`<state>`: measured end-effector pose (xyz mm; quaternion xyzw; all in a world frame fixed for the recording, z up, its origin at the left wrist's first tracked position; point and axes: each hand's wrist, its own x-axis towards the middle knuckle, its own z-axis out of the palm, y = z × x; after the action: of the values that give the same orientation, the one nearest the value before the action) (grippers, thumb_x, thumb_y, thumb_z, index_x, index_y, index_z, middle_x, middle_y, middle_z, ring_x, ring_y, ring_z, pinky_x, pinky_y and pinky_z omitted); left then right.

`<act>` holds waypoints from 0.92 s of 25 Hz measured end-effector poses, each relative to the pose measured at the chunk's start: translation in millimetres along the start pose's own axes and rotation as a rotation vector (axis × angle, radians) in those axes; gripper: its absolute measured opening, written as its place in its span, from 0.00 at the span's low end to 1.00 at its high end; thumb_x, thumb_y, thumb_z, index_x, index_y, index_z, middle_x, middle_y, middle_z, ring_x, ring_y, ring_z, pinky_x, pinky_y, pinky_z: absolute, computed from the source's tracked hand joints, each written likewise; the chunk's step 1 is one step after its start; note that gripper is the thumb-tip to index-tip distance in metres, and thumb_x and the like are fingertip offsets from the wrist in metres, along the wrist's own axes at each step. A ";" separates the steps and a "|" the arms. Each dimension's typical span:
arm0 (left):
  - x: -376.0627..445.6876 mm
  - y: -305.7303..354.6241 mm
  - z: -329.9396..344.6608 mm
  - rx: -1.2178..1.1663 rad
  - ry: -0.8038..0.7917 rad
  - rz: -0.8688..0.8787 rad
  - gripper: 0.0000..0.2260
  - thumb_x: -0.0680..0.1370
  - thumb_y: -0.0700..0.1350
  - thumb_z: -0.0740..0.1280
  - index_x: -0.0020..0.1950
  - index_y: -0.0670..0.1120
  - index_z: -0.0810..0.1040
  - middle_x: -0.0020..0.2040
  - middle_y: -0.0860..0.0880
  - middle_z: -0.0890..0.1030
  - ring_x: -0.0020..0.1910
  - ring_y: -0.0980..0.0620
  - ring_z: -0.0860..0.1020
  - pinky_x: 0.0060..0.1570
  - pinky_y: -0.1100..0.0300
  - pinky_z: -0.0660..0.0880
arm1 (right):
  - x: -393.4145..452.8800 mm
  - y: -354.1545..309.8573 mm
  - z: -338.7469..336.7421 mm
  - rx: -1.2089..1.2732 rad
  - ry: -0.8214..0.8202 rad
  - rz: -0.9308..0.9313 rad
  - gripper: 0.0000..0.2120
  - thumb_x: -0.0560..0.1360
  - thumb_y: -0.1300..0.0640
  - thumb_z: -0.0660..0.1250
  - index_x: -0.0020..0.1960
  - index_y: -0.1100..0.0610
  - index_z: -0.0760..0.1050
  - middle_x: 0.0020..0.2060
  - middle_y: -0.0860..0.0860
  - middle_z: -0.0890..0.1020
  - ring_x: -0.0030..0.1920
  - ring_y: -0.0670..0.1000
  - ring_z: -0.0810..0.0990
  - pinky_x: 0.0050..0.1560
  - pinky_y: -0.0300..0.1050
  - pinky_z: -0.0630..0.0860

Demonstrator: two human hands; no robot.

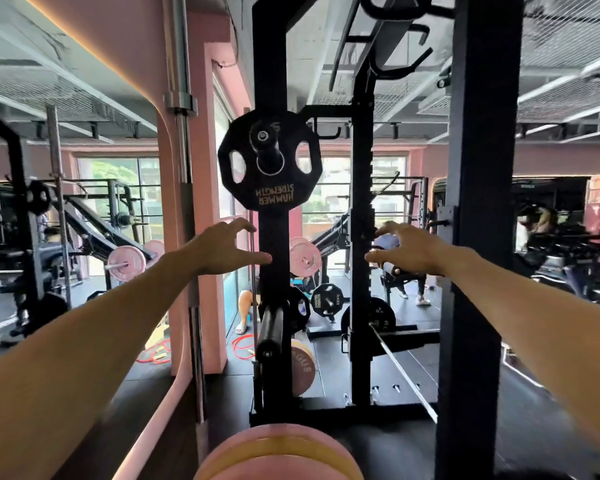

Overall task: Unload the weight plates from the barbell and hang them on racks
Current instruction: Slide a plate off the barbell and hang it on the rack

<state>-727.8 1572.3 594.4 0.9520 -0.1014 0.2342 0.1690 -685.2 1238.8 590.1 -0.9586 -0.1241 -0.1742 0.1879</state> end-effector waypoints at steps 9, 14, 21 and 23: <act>-2.9 141.7 47.5 -0.025 0.049 -0.088 0.35 0.69 0.66 0.73 0.71 0.52 0.69 0.69 0.43 0.73 0.65 0.44 0.72 0.62 0.53 0.70 | -20.6 125.5 -60.8 -0.035 -0.021 -0.115 0.39 0.68 0.30 0.66 0.73 0.45 0.63 0.74 0.52 0.65 0.71 0.56 0.68 0.70 0.60 0.64; -17.8 231.5 75.3 -0.035 0.056 -0.121 0.33 0.70 0.64 0.73 0.71 0.53 0.69 0.73 0.44 0.68 0.70 0.44 0.69 0.65 0.51 0.67 | -45.9 199.5 -95.8 -0.074 -0.034 -0.148 0.37 0.70 0.32 0.66 0.74 0.44 0.62 0.75 0.52 0.63 0.72 0.56 0.66 0.72 0.61 0.60; -66.0 328.5 83.2 -0.035 0.043 -0.112 0.36 0.68 0.66 0.72 0.71 0.53 0.68 0.74 0.44 0.68 0.70 0.45 0.69 0.65 0.50 0.68 | -118.2 266.4 -147.8 -0.002 -0.027 -0.121 0.38 0.69 0.33 0.68 0.74 0.45 0.61 0.75 0.52 0.64 0.72 0.57 0.66 0.71 0.61 0.61; -89.0 359.5 89.1 -0.063 0.044 -0.113 0.36 0.67 0.66 0.73 0.71 0.53 0.68 0.73 0.43 0.68 0.69 0.44 0.70 0.65 0.50 0.68 | -153.6 283.9 -161.8 0.002 -0.031 -0.097 0.37 0.71 0.35 0.68 0.75 0.45 0.61 0.74 0.53 0.65 0.71 0.56 0.67 0.71 0.60 0.62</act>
<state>-866.5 1217.9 576.0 0.9451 -0.0511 0.2419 0.2138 -785.1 891.9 582.1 -0.9538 -0.1736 -0.1683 0.1783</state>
